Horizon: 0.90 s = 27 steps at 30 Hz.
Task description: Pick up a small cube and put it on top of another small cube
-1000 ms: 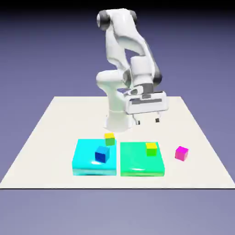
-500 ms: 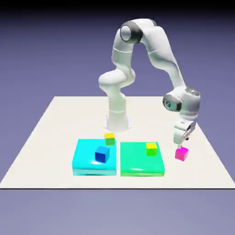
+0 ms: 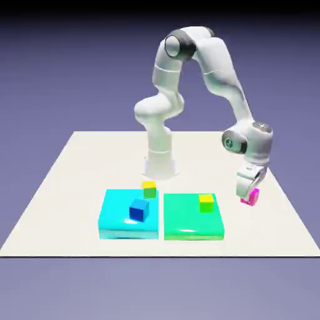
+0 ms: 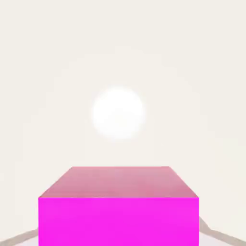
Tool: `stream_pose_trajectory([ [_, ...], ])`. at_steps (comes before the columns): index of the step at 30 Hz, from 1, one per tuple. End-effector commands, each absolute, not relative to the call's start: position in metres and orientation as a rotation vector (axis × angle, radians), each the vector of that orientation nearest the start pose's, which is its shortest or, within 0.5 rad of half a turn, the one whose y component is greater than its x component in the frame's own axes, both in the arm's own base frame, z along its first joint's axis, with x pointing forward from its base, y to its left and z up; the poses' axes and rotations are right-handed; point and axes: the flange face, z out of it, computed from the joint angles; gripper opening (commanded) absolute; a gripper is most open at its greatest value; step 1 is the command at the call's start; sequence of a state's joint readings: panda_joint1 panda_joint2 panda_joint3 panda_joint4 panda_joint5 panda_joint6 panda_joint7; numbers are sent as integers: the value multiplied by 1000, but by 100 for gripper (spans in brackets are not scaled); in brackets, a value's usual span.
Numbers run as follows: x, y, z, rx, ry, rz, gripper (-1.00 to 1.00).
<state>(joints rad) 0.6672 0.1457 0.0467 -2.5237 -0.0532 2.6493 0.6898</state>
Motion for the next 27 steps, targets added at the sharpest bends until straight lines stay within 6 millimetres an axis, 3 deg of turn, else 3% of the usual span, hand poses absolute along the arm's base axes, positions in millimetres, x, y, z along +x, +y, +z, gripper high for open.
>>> stream_pose_trajectory([
  [1,356,285,229,-3172,-67,1,-100],
  [5,376,210,261,-3183,113,-8,-100],
  [9,379,136,288,-3176,294,-7,-100],
  [14,362,51,313,-3142,515,6,-100],
  [19,326,-19,328,-3081,718,21,-100],
  [21,309,-42,332,-3050,793,26,-100],
  [23,308,-42,332,-3050,795,27,-100],
  [27,310,-42,289,-3050,794,27,-100],
])
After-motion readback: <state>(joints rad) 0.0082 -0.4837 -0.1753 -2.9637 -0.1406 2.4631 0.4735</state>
